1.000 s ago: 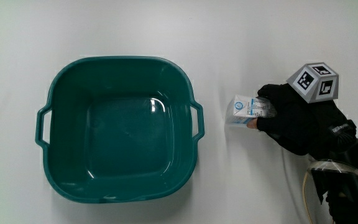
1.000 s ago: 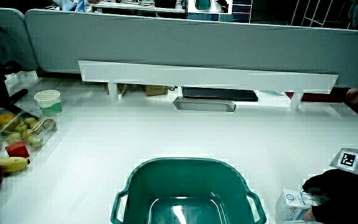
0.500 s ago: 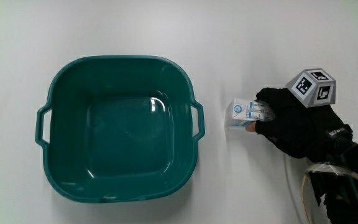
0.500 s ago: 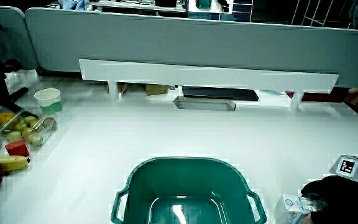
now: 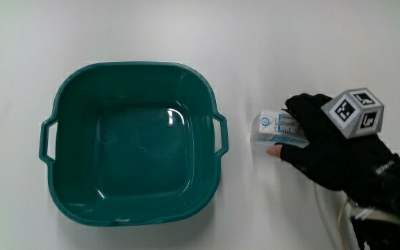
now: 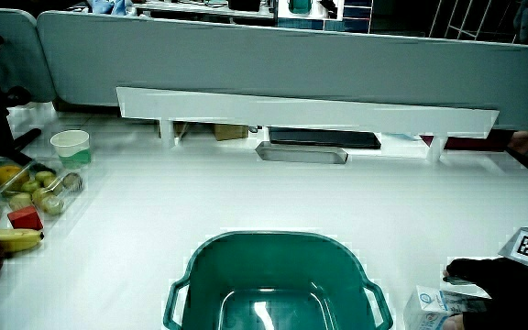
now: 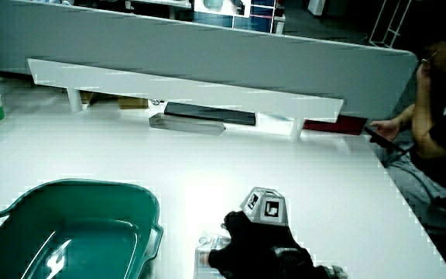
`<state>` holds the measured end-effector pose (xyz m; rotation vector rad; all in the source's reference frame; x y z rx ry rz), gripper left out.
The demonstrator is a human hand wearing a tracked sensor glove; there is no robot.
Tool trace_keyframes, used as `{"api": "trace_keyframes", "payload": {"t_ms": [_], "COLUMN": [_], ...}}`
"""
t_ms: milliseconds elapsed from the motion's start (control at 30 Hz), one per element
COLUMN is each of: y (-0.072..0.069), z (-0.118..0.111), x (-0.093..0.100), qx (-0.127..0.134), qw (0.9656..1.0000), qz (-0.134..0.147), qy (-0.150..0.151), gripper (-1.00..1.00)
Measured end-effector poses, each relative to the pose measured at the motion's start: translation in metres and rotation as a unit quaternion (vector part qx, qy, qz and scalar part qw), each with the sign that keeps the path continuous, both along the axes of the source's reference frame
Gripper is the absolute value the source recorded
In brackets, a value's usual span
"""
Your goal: Place milk on desk
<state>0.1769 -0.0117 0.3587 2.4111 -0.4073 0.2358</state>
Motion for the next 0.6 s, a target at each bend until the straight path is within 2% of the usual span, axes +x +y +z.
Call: {"api": "trace_keyframes", "payload": {"t_ms": [67, 100, 167, 200, 233, 267, 333, 367, 400, 433, 467, 500, 567, 600], "y": [0.010, 0.014, 0.022, 0.027, 0.032, 0.036, 0.044, 0.048, 0.051, 0.054, 0.057, 0.061, 0.065, 0.068], "z": [-0.001, -0.009, -0.026, -0.024, -0.027, -0.028, -0.033, -0.032, -0.032, -0.035, -0.036, -0.034, -0.038, -0.038], "x": [-0.002, -0.007, -0.021, -0.023, -0.028, -0.032, -0.041, -0.045, -0.048, -0.052, -0.055, -0.057, -0.063, -0.064], "qx": [0.021, -0.001, 0.003, -0.009, 0.002, -0.032, -0.066, -0.074, -0.082, -0.097, -0.102, -0.103, -0.117, -0.117], "qw": [0.9995, 0.9989, 0.9968, 0.9962, 0.9949, 0.9934, 0.9888, 0.9862, 0.9844, 0.9806, 0.9786, 0.9772, 0.9739, 0.9731], "qz": [-0.024, -0.027, -0.056, -0.062, -0.086, -0.082, -0.101, -0.121, -0.129, -0.138, -0.149, -0.164, -0.171, -0.179], "qy": [-0.008, -0.037, -0.057, -0.060, -0.052, -0.073, -0.088, -0.086, -0.086, -0.100, -0.098, -0.087, -0.092, -0.086], "gripper": [-1.00, -1.00, -1.00, -1.00, -1.00, -1.00, -1.00, -1.00, -1.00, -1.00, -1.00, -1.00, -1.00, -1.00]}}
